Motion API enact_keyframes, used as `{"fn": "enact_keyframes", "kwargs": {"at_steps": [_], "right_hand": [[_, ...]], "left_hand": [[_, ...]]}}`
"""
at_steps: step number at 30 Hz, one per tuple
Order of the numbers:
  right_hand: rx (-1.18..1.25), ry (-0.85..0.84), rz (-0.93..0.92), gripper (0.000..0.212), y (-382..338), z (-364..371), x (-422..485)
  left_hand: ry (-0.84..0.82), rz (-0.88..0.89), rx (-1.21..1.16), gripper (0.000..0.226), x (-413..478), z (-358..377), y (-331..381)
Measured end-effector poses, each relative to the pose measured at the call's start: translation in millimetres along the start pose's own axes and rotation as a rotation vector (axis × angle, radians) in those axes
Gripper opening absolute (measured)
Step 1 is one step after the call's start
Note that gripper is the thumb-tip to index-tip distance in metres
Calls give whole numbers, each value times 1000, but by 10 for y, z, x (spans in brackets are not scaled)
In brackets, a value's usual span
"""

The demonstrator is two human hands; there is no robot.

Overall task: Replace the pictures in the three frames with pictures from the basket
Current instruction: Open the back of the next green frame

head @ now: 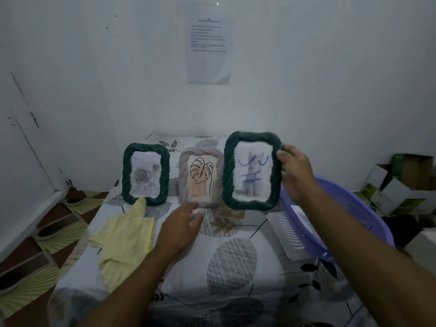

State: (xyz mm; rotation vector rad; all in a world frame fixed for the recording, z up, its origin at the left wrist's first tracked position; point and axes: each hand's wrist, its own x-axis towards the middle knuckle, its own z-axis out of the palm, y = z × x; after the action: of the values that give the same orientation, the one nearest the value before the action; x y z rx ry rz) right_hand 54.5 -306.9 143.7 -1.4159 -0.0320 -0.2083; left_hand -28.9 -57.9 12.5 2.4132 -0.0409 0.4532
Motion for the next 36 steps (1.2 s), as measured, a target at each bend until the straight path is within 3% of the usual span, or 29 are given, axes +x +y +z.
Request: {"fn": "enact_keyframes", "kwargs": {"at_steps": [5, 8, 11, 15, 20, 24, 28, 31, 34, 36], "right_hand": [[-12, -99, 175, 24, 431, 35, -368], [75, -139, 247, 27, 613, 32, -427], [-28, -105, 242, 31, 706, 57, -415], [-420, -16, -9, 38, 586, 155, -574], [-615, -281, -286, 26, 528, 398, -906], [-527, -294, -215, 32, 539, 460, -934], [-334, -291, -63, 27, 539, 438, -950], [-159, -279, 95, 30, 534, 400, -921], [-46, -287, 201, 27, 545, 328, -893], [3, -291, 234, 25, 570, 278, -875]], "left_hand": [[11, -32, -572, 22, 151, -271, 571], [-71, -79, -632, 11, 152, -303, 664], [-114, -102, -682, 13, 155, -335, 637], [-103, -129, -699, 12, 191, -372, 707], [-28, -137, -738, 15, 275, -390, 841], [2, -154, -740, 13, 308, -375, 913], [-89, -186, -825, 18, 303, -376, 831], [-3, -131, -744, 16, 271, -423, 797], [254, -34, -389, 7, 269, -452, 656], [205, -28, -231, 7, 278, -434, 533]]}}
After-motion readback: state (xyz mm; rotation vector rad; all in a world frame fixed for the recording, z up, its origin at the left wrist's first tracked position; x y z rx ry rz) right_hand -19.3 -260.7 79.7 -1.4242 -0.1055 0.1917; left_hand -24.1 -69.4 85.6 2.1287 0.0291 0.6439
